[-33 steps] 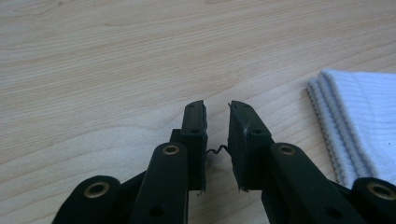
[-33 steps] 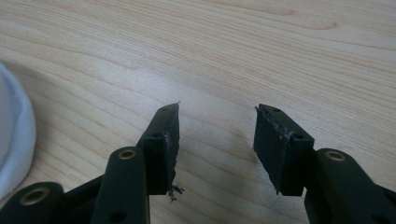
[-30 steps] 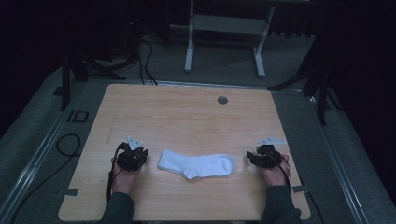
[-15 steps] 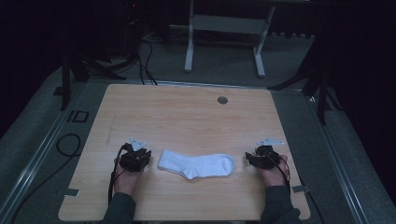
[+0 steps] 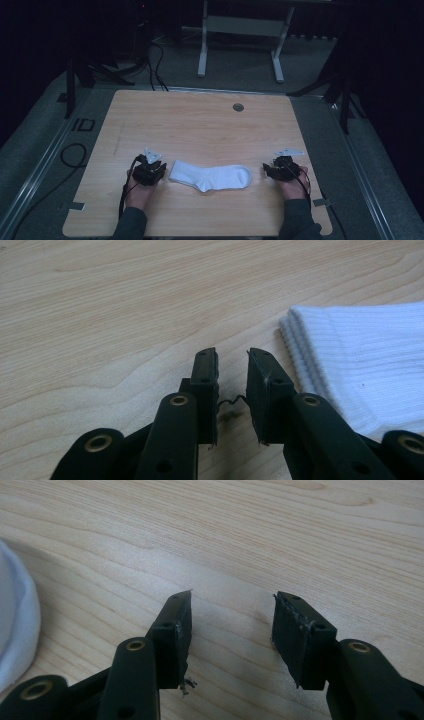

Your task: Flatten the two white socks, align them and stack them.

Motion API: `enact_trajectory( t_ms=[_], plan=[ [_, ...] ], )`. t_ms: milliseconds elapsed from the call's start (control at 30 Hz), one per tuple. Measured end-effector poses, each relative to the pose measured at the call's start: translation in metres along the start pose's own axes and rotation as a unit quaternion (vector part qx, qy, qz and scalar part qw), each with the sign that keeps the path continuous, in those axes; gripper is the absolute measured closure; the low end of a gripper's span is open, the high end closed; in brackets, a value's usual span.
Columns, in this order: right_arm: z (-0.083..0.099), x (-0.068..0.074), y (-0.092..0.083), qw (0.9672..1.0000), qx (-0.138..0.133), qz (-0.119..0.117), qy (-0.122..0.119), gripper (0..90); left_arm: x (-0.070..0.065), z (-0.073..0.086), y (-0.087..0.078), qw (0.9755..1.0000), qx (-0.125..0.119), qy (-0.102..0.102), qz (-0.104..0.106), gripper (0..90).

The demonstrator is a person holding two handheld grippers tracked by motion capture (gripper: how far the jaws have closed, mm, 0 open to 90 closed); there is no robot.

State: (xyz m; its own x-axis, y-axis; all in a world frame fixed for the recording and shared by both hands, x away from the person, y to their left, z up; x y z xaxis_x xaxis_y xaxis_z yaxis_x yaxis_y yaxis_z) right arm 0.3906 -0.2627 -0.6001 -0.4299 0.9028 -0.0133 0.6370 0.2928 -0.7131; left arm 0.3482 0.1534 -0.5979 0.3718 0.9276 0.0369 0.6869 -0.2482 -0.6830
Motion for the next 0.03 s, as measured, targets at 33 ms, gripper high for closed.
enact_trajectory(
  t_ms=[33],
  plan=[
    [-0.0002, 0.0001, 0.0000, 1.0000, 0.000, 0.000, 0.001, 49.9, -0.0005, 0.0000, 0.0004, 1.0000, 0.001, 0.000, 0.000, 74.0]
  ],
)
Point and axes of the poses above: each handheld gripper's, and its own axes: y roughly forward along the jaws, z roughly out of its underside, x roughly to its left, the point moved 6 cm from there along y, roughly forward along the jaws, and after that the axes turned 2 degrees about -x, right-handed, at the moved point
